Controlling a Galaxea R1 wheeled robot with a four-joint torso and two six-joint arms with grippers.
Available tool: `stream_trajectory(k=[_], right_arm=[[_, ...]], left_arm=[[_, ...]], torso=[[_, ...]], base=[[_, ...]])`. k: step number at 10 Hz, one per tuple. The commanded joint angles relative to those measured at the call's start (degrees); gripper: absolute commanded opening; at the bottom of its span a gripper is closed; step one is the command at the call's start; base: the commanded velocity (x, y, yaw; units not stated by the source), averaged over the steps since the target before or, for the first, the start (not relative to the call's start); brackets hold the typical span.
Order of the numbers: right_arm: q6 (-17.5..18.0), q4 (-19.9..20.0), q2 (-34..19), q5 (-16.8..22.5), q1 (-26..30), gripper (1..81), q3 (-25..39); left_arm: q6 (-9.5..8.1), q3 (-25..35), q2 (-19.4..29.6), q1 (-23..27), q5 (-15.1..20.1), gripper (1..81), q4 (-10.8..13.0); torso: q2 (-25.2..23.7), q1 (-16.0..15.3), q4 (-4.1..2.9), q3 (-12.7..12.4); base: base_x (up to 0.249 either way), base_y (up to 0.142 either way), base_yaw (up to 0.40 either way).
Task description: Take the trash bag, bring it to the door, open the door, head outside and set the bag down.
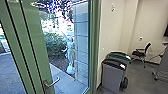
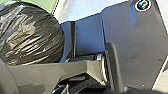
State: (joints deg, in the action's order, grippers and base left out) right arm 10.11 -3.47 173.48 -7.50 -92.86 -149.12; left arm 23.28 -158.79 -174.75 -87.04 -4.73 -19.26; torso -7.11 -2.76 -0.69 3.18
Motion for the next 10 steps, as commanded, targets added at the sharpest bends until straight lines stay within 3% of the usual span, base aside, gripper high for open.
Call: stream_trajectory(k=[1, 10], right_arm=[[-0.4, -0.7, 0.7, 3.5, 2.1, 81.1, 0.4], [-0.4, -0.7, 0.7, 3.4, 2.1, 81.1, 0.1]], left_arm=[[0.09, 0.0, 0.1, 3.0, 3.0, 1.0, 0.4], [0.09, 0.0, -0.1, 3.0, 3.0, 1.0, 0.4]], torso=[[0.0, 0.0, 0.0, 0.0], [0.0, 0.0, 0.0, 0.0]], base=[[0.154, 0.0, 0.0], [0.133, 0.0, 0.0]])
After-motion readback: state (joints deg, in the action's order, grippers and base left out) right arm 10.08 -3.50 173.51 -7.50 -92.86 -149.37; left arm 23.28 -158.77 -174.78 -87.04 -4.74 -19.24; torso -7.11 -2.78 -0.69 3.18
